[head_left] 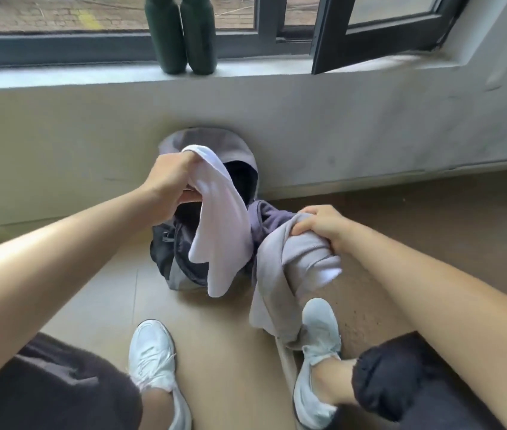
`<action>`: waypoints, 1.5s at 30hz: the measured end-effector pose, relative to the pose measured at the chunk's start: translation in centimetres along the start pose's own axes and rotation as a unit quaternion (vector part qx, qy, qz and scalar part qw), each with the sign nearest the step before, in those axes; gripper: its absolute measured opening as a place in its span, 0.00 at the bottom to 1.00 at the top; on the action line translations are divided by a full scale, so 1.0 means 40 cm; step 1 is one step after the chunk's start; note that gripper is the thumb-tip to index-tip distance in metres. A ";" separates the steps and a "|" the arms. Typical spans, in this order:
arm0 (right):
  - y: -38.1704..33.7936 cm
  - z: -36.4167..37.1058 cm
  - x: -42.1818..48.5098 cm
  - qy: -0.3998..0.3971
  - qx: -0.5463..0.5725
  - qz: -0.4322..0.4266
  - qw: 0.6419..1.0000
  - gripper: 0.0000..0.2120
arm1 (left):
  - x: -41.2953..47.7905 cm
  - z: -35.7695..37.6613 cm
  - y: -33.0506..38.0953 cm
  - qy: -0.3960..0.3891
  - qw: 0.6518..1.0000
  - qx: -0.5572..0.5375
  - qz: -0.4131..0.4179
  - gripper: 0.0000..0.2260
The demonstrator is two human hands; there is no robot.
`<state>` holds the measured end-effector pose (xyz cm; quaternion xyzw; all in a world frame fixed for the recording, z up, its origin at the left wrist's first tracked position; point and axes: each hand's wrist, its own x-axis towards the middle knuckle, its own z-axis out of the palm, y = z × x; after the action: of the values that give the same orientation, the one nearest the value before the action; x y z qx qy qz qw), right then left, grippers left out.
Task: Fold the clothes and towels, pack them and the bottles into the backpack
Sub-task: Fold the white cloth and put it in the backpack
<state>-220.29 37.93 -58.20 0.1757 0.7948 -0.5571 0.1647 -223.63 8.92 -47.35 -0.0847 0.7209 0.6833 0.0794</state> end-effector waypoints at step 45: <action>-0.283 0.019 -0.020 -0.039 -0.157 -0.198 0.967 0.06 | 0.139 -0.008 0.033 0.023 0.932 0.289 0.219 0.22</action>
<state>-224.76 33.54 -48.69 -0.0356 0.8843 -0.4529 0.1077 -229.32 8.59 -47.34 0.0866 0.8895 0.4436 -0.0676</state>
